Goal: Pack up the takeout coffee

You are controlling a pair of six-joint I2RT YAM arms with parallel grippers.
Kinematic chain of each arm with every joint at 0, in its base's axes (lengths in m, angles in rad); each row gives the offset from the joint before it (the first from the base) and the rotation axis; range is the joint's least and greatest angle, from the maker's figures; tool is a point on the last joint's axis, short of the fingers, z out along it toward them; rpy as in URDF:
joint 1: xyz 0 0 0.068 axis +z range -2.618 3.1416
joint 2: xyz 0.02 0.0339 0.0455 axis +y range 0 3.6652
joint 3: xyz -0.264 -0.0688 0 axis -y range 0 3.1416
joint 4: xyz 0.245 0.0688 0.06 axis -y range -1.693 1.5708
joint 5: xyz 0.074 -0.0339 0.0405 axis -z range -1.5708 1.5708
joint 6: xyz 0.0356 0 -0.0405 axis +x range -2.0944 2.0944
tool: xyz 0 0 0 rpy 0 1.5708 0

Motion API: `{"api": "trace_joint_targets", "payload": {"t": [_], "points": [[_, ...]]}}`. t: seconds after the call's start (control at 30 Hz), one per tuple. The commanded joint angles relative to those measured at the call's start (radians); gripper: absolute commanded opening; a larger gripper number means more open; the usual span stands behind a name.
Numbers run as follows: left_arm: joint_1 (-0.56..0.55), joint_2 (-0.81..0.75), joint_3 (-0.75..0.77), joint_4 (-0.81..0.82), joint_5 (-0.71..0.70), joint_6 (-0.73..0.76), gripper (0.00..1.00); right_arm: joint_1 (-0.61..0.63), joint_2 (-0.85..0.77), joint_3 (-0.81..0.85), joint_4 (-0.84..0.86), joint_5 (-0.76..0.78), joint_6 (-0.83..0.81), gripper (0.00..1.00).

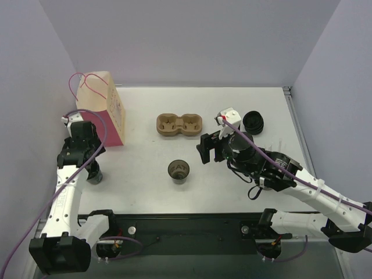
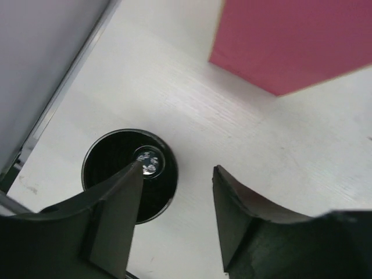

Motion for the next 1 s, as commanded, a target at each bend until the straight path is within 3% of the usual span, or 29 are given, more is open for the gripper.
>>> {"api": "trace_joint_targets", "payload": {"t": [0.0,0.03,0.07,0.2,0.37,0.5,0.73,0.87,0.97], "points": [[-0.003,-0.074,0.140,0.017,0.261,0.070,0.72,-0.090,0.020,0.072,-0.077,0.087,-0.037,0.78],[-0.006,-0.085,0.164,0.042,0.331,0.077,0.74,-0.126,0.052,0.088,-0.086,0.086,-0.044,0.77],[-0.006,-0.088,0.170,0.057,0.487,0.087,0.76,-0.173,0.069,0.097,-0.114,0.065,-0.041,0.78],[-0.087,-0.127,0.170,0.169,0.666,0.048,0.88,-0.392,0.153,0.143,-0.163,0.015,-0.024,0.76],[-0.334,-0.168,0.146,0.269,0.634,0.101,0.92,-0.610,0.334,0.229,-0.184,0.083,-0.052,0.73],[-0.462,-0.137,0.131,0.284,0.619,0.173,0.93,-0.728,0.533,0.348,-0.204,0.060,-0.090,0.70],[-0.491,-0.232,-0.035,0.381,0.643,0.196,0.97,-0.824,0.877,0.673,-0.344,0.141,-0.173,0.67],[-0.493,-0.266,-0.092,0.358,0.610,0.174,0.97,-0.854,0.993,0.772,-0.373,0.186,-0.201,0.61],[-0.493,-0.328,-0.176,0.437,0.640,0.138,0.97,-0.891,1.054,0.804,-0.373,0.129,-0.199,0.61]]}}
